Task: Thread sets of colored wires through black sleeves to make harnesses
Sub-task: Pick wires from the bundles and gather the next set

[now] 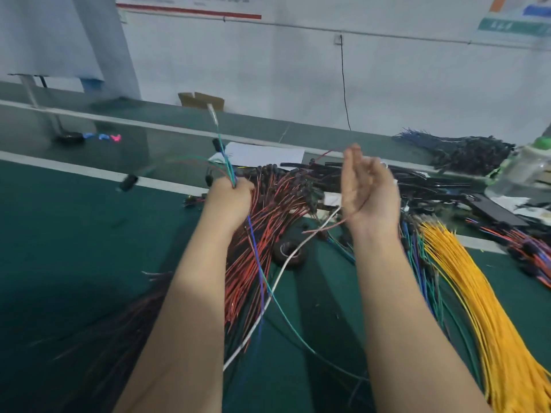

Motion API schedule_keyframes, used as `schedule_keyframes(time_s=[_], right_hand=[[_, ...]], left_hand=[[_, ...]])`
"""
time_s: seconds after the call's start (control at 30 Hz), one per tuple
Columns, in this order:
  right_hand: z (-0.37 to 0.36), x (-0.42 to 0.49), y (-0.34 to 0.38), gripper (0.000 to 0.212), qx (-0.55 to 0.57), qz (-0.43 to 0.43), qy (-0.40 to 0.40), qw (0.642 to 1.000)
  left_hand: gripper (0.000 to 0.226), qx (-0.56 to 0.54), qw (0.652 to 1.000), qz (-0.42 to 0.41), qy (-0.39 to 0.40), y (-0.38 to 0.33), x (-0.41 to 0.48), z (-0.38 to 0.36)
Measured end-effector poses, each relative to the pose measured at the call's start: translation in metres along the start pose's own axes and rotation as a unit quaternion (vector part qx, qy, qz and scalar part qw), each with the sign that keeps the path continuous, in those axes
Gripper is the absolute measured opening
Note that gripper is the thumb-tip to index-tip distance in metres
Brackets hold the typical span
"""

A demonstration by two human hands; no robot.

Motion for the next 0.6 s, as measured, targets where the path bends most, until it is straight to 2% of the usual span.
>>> schedule_keyframes(time_s=[0.07, 0.1, 0.13, 0.2, 0.23, 0.33, 0.4, 0.5, 0.57, 0.6], right_hand=[[-0.010, -0.006, 0.017, 0.021, -0.096, -0.007, 0.021, 0.995], [-0.012, -0.010, 0.017, 0.020, -0.197, -0.031, 0.033, 0.979], [-0.011, -0.015, 0.013, 0.019, -0.305, -0.063, 0.051, 0.949], [-0.006, -0.030, -0.002, 0.021, -0.464, -0.138, 0.105, 0.869], [-0.002, -0.039, -0.011, 0.023, -0.515, -0.177, 0.136, 0.828], [0.014, -0.065, -0.034, 0.022, -0.644, -0.282, 0.214, 0.678], [0.026, -0.072, -0.044, 0.020, -0.690, -0.320, 0.232, 0.606], [0.033, -0.072, -0.055, 0.020, -0.724, -0.327, 0.235, 0.560], [0.035, -0.073, -0.060, 0.018, -0.724, -0.324, 0.236, 0.562], [0.036, -0.073, -0.061, 0.016, -0.711, -0.322, 0.235, 0.579]], left_hand=[[0.027, 0.038, 0.999, 0.019, 0.001, 0.016, 0.005, -0.010], [0.026, 0.008, 0.999, 0.039, 0.016, 0.023, 0.007, -0.019], [0.024, -0.048, 0.995, 0.066, 0.049, 0.028, 0.006, -0.033], [0.022, -0.156, 0.971, 0.132, 0.128, 0.034, -0.005, -0.064], [0.023, -0.165, 0.962, 0.152, 0.156, 0.035, -0.011, -0.076], [0.033, -0.120, 0.958, 0.153, 0.212, 0.037, -0.021, -0.097], [0.037, -0.105, 0.957, 0.147, 0.228, 0.034, -0.023, -0.103], [0.040, -0.103, 0.965, 0.103, 0.217, 0.021, -0.021, -0.108], [0.041, -0.124, 0.971, 0.069, 0.194, 0.010, -0.018, -0.106], [0.040, -0.143, 0.970, 0.052, 0.189, 0.002, -0.018, -0.104]])
Point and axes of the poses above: each hand's wrist, its own x-axis towards the middle knuckle, its own z-axis out of the back of the hand, y = z × x, the point moved 10 cm from there along x, towards the middle knuckle, and after that the axes turned 6 degrees about x, right-handed, at the moved point
